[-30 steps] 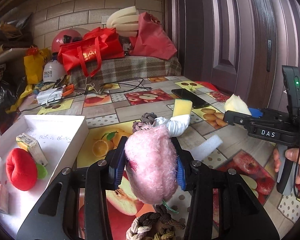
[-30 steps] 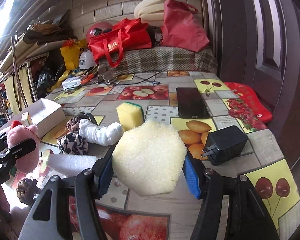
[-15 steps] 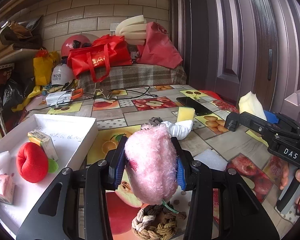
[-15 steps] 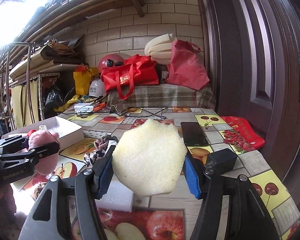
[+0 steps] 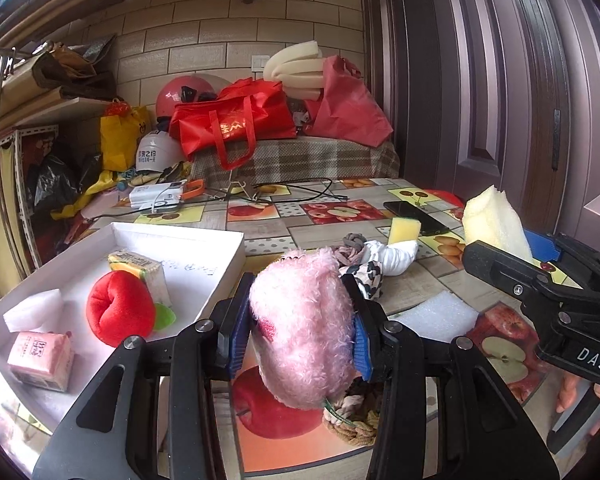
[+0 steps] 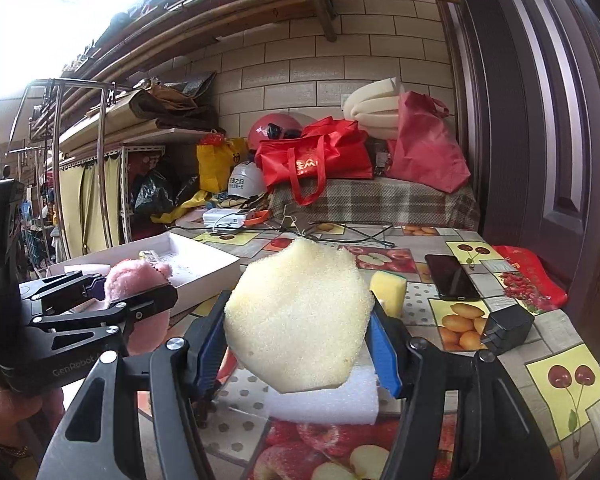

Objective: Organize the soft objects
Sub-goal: 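Carry the pink ball and yellow sponge over to the white box with both grippers, then lower the pink ball and yellow sponge into the white box and open both grippers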

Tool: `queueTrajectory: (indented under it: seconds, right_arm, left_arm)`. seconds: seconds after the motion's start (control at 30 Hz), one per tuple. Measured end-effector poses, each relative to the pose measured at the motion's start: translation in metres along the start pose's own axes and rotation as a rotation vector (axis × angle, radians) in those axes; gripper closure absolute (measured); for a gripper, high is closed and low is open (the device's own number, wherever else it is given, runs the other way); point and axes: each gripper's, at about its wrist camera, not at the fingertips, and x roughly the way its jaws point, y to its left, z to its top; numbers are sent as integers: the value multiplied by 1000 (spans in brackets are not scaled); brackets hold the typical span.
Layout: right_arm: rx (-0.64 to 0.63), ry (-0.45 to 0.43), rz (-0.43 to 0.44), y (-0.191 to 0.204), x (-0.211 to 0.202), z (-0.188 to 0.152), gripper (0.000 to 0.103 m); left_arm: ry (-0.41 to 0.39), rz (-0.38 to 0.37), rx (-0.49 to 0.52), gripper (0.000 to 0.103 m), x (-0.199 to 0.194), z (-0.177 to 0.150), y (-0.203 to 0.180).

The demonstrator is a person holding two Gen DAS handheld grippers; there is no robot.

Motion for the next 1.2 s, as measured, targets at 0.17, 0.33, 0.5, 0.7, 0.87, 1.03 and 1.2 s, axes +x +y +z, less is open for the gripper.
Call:
queueTrajectory:
  seconds: [0.17, 0.33, 0.5, 0.7, 0.87, 1.03, 1.2]
  right_arm:
    - [-47, 6, 67, 31, 8, 2, 41]
    - [-75, 34, 123, 58, 21, 2, 41]
    - [-114, 48, 158, 85, 30, 2, 41]
    - [-123, 71, 193, 108, 41, 2, 41]
    - [-103, 86, 226, 121, 54, 4, 41]
    - [-122, 109, 274, 143, 67, 6, 41]
    - [-152, 143, 311, 163, 84, 8, 41]
  left_arm:
    - [-7, 76, -34, 61, -12, -4, 33]
    - [-15, 158, -75, 61, -23, -7, 73]
    - [-18, 210, -147, 61, -31, -11, 113]
    - [-18, 248, -205, 61, -34, -15, 141]
    - [3, 253, -220, 61, -29, -16, 150]
    - [5, 265, -204, 61, -27, -16, 153]
    - [17, 261, -212, 61, -22, -16, 162]
